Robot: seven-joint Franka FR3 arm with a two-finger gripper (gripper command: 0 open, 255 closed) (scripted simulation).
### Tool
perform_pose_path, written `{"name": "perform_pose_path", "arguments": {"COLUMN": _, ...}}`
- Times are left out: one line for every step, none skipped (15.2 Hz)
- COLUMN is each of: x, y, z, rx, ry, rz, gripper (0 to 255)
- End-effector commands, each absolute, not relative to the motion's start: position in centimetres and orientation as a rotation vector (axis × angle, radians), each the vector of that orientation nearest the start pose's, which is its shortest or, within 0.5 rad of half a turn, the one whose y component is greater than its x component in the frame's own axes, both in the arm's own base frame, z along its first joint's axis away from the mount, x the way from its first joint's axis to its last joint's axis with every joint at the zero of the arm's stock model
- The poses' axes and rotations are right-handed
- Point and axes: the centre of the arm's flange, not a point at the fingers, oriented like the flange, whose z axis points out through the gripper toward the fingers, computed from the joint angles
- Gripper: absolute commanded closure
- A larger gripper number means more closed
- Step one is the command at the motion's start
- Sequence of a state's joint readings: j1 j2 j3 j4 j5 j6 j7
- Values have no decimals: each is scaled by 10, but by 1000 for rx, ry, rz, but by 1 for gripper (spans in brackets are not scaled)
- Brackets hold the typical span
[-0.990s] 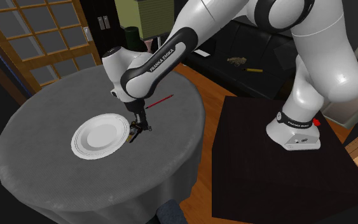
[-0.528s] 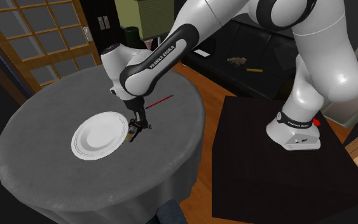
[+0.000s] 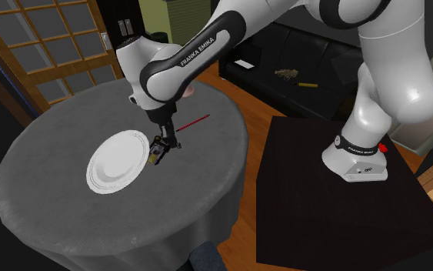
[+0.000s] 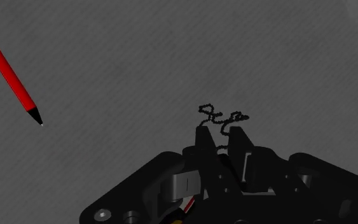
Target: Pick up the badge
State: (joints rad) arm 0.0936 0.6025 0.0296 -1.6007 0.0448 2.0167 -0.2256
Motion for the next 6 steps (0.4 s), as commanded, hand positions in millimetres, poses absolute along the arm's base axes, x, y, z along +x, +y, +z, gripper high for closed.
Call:
{"name": "perform_pose_path", "arguments": {"x": 666, "y": 82, "z": 275, "rx": -3024, "ry": -492, "rz": 281, "gripper": 255}}
{"name": "perform_pose_path", "arguments": {"x": 666, "y": 82, "z": 281, "rx": -3024, "ry": -492, "rz": 281, "gripper": 255}}
{"name": "perform_pose_path", "arguments": {"x": 666, "y": 82, "z": 286, "rx": -3024, "ry": -492, "rz": 281, "gripper": 255}}
{"name": "perform_pose_path", "arguments": {"x": 666, "y": 82, "z": 291, "rx": -3024, "ry": -492, "rz": 281, "gripper": 255}}
{"name": "perform_pose_path", "arguments": {"x": 666, "y": 82, "z": 292, "rx": -3024, "ry": -492, "rz": 281, "gripper": 255}}
{"name": "perform_pose_path", "arguments": {"x": 666, "y": 82, "z": 292, "rx": -3024, "ry": -492, "rz": 281, "gripper": 255}}
